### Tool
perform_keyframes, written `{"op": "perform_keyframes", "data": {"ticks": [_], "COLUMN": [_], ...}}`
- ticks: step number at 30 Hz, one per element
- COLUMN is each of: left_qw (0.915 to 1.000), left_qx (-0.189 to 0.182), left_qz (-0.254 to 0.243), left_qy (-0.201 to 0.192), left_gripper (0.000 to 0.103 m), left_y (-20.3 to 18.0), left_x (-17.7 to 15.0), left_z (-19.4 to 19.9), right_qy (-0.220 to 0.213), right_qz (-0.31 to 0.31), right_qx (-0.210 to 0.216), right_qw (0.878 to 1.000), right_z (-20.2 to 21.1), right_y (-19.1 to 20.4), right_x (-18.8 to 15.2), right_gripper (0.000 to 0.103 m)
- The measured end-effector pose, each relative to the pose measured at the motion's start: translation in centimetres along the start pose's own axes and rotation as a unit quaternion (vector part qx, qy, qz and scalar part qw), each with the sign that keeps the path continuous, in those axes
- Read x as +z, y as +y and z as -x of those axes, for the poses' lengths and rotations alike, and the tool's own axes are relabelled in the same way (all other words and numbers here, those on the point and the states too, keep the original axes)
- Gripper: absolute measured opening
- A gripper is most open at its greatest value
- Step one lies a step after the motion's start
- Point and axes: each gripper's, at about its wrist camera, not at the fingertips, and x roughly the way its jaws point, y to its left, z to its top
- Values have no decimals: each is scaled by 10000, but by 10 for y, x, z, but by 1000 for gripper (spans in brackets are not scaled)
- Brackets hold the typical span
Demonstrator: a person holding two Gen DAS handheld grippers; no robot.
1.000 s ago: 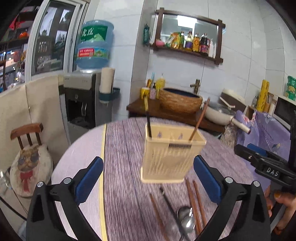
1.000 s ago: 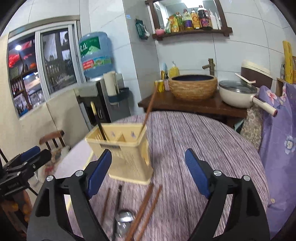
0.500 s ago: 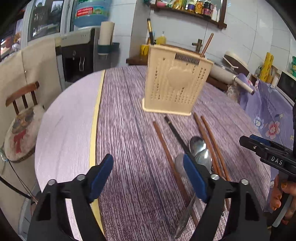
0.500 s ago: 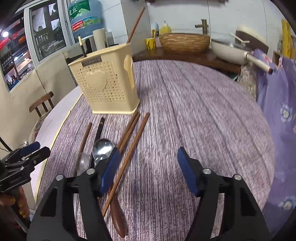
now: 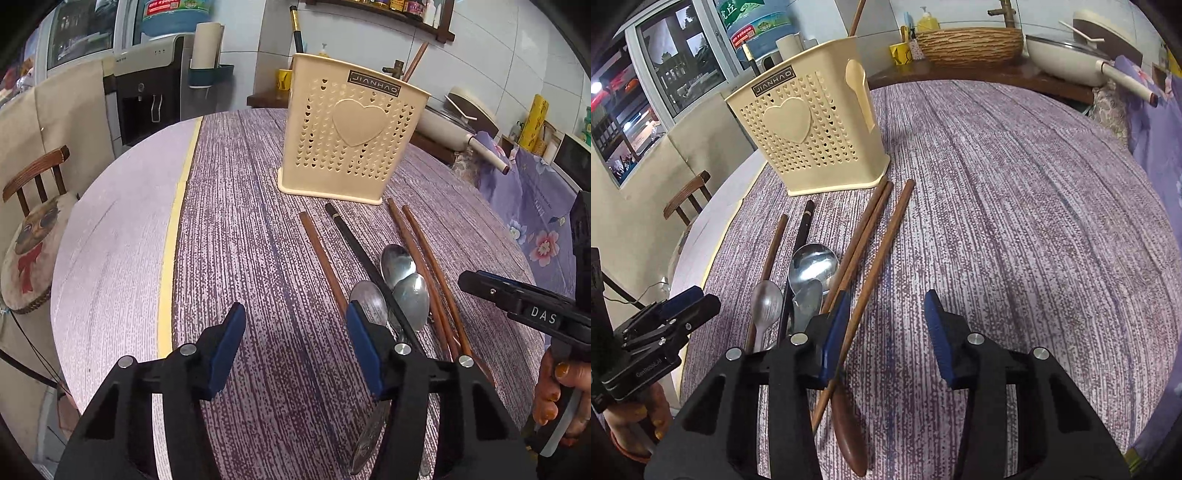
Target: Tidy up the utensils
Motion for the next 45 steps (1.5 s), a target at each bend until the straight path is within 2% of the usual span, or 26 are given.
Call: {"op": "perform_keyframes", "data": {"ticks": [9, 19, 24, 29, 33, 35, 40, 45], "left_qw": [9999, 9998, 9998, 9997, 9995, 9993, 9975, 9968], "left_qx": [75, 151, 146, 97, 29, 114, 290, 299], "left_qz": [88, -9, -11, -31, 2, -85, -239, -159], "left_qy": [72, 111, 166, 223, 306, 344, 599, 719], "left_gripper": [54, 53, 53, 53, 53, 51, 38, 37], "left_y": [4, 2, 2, -2, -7, -12, -20, -18], "left_x": [12, 15, 16, 26, 42, 48, 56, 56], "left_z": [-11, -17, -21, -27, -38, -44, -64, -72], "right_qy": [92, 277, 293, 377, 388, 408, 404, 416], "right_qz": [-71, 24, 186, 76, 89, 98, 113, 112], "right_qx": [-274, -777, -1060, -1048, -931, -911, -910, -945], "right_qw": [9996, 9966, 9938, 9937, 9949, 9950, 9950, 9946], "right_z": [-23, -61, -73, -77, -76, -78, -78, -79], "right_y": [-2, 2, 7, -2, -7, -8, -8, -6], "right_x": [27, 63, 71, 82, 80, 81, 81, 82], "right_gripper": [37, 31, 24, 12, 12, 12, 12, 12]}}
